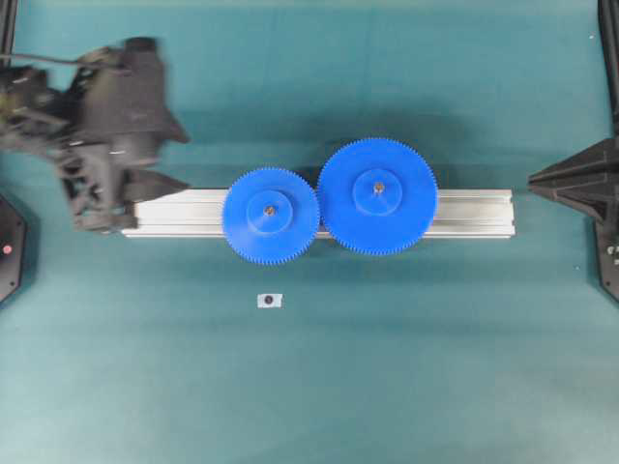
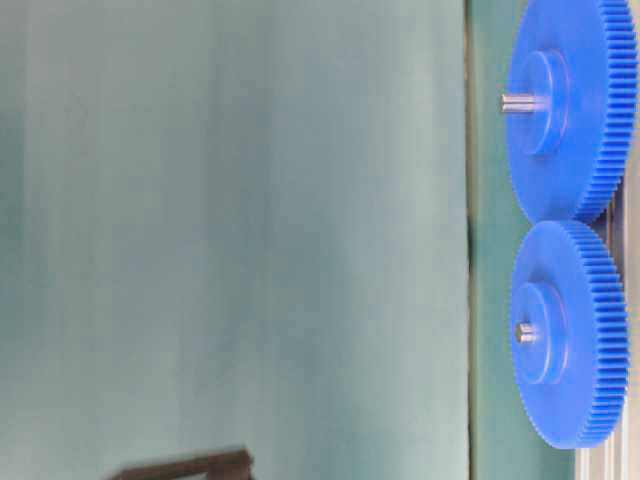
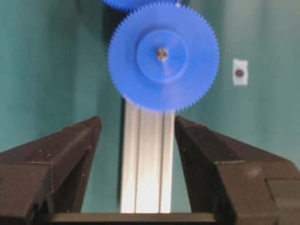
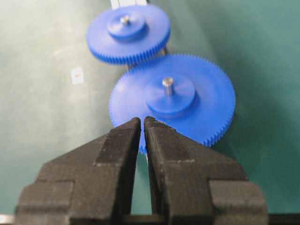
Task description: Insert the small gear onto the shaft.
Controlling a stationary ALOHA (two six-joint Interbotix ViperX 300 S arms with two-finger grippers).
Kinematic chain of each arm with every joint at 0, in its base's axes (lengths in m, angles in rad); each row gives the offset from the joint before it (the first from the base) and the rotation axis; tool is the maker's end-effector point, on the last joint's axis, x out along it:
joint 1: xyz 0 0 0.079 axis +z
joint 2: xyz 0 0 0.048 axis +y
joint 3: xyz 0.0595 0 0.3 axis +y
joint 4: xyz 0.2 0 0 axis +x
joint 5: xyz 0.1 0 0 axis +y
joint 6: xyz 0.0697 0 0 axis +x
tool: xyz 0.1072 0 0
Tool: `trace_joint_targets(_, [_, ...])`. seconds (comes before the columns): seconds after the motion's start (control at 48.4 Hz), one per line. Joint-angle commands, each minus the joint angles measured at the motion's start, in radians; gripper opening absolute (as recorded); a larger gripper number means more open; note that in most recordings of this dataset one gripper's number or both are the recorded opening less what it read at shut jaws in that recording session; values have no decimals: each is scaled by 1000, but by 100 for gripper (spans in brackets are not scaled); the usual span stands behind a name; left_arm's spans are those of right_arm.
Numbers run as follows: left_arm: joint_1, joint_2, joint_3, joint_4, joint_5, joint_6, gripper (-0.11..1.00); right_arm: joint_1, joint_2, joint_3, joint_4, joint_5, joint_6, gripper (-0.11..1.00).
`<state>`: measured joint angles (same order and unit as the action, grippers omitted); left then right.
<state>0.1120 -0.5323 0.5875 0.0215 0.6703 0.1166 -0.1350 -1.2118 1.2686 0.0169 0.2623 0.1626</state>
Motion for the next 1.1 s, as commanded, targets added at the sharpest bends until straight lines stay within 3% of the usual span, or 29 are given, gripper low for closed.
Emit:
trace_joint_targets(0.0, [0, -63, 58, 2, -107, -3, 62, -3, 2, -8, -2, -5, 8, 18])
trace_joint_targets(0.124, [-2, -118, 120, 2, -210, -3, 62, -3, 2, -6, 0, -5, 8, 18])
trace_joint_targets(0.476, [-3, -158, 206, 2, -232, -2, 62, -3, -11, 20, -2, -14, 8, 18])
trace_joint_targets(1.075, [-67, -155, 235, 2, -282, -28, 62, -2, -25, 14, 0, -34, 6, 18])
